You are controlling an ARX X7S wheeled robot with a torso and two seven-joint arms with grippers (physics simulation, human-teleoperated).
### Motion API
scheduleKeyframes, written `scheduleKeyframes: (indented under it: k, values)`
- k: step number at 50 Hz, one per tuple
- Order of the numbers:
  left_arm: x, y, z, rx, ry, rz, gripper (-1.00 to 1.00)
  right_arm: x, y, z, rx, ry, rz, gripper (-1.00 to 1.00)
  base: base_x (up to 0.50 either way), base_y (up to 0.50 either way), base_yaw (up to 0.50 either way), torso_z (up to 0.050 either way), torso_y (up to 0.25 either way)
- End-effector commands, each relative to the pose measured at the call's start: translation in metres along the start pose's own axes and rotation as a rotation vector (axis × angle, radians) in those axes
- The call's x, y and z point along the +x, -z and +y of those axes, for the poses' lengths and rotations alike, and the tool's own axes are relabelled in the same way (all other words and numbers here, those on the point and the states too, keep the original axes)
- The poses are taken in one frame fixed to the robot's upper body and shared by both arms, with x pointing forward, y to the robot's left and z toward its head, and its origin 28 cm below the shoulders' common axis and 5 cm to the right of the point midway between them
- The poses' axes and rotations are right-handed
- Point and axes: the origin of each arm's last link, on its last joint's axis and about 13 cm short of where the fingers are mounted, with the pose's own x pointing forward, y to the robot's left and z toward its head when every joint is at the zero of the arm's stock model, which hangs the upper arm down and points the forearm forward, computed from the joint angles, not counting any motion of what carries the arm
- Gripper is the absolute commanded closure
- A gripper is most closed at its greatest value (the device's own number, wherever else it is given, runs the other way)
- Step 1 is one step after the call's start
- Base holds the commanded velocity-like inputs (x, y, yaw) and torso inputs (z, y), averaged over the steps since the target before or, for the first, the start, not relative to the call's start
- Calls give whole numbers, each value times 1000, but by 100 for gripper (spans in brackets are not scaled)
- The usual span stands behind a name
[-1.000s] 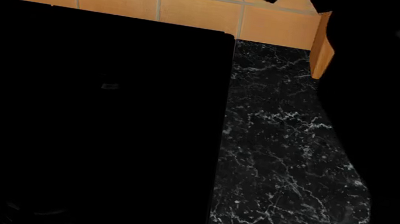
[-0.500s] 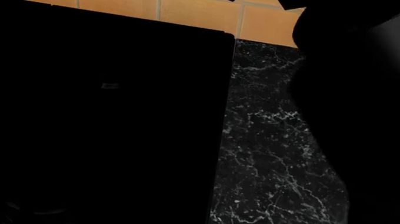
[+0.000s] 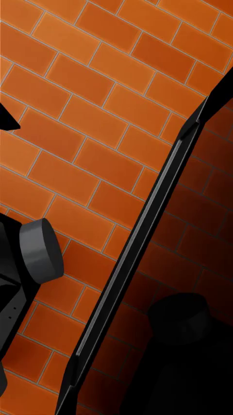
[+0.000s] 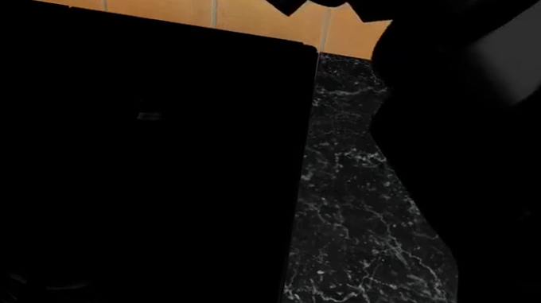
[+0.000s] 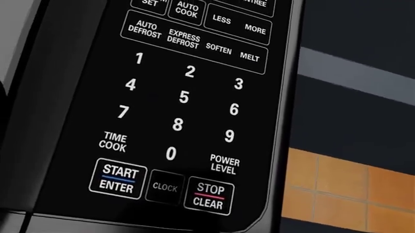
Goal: Press the stop button on the microwave
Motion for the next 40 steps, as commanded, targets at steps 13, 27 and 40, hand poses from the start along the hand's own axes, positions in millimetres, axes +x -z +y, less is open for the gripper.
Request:
scheduleKeyframes:
  k: [13,27,40]
  values:
    - [0,0,0,0,0,0,-100,39,9,-29,94,66,96,100,12,2,5,3,0]
    - [0,0,0,0,0,0,-100,43,17,-36,67,100,100,100,9,2,3,3,0]
    - [0,0,0,0,0,0,-100,51,39,-45,34,148,134,100,10,1,3,2,0]
